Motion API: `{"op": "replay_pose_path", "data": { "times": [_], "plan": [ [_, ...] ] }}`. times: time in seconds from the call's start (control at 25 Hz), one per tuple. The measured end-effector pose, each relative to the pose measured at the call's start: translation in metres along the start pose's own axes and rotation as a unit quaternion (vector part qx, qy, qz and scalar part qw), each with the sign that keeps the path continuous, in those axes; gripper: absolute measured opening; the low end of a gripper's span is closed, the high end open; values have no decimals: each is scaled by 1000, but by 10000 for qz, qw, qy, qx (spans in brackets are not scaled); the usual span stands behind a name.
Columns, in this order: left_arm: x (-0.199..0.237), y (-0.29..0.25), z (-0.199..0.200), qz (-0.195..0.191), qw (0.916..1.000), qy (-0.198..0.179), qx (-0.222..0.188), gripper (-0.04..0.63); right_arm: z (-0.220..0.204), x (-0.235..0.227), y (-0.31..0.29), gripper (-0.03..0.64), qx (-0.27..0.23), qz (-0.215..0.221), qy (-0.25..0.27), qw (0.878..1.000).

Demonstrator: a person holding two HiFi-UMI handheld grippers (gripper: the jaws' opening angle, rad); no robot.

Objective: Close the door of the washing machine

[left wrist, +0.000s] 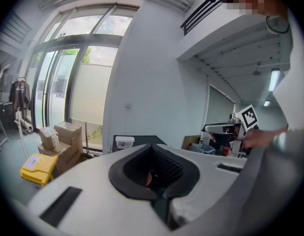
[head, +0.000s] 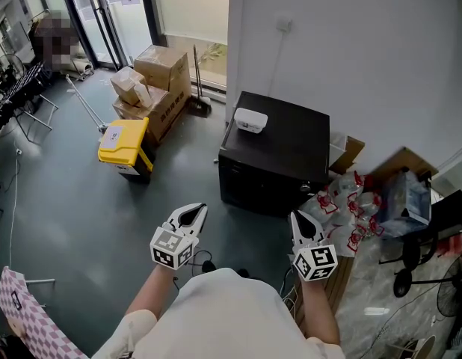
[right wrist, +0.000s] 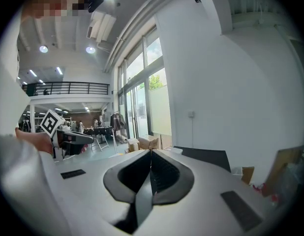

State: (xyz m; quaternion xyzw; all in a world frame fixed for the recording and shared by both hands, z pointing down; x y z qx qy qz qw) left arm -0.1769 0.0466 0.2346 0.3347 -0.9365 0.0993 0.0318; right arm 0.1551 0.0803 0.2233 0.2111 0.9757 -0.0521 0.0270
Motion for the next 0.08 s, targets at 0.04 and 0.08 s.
{"op": "replay_pose_path", "data": {
  "times": [0.04,0.08],
  "plan": [
    [0,0,0,5,10000,2,5,9,0,-1,0,29,-3,4,-1,10000],
    [0,-1,0,10,10000,4,9,9,1,-1,-1,29,-7,8,-2,10000]
  ]
}}
Point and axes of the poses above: the fingertips, and each gripper's own axes: y backward along the fingers, x to its left, z out of its top, the point moved 8 cm from there along y, backward along the fingers, and after that the axes turned 6 degrees about -x, right-handed, at the moved point
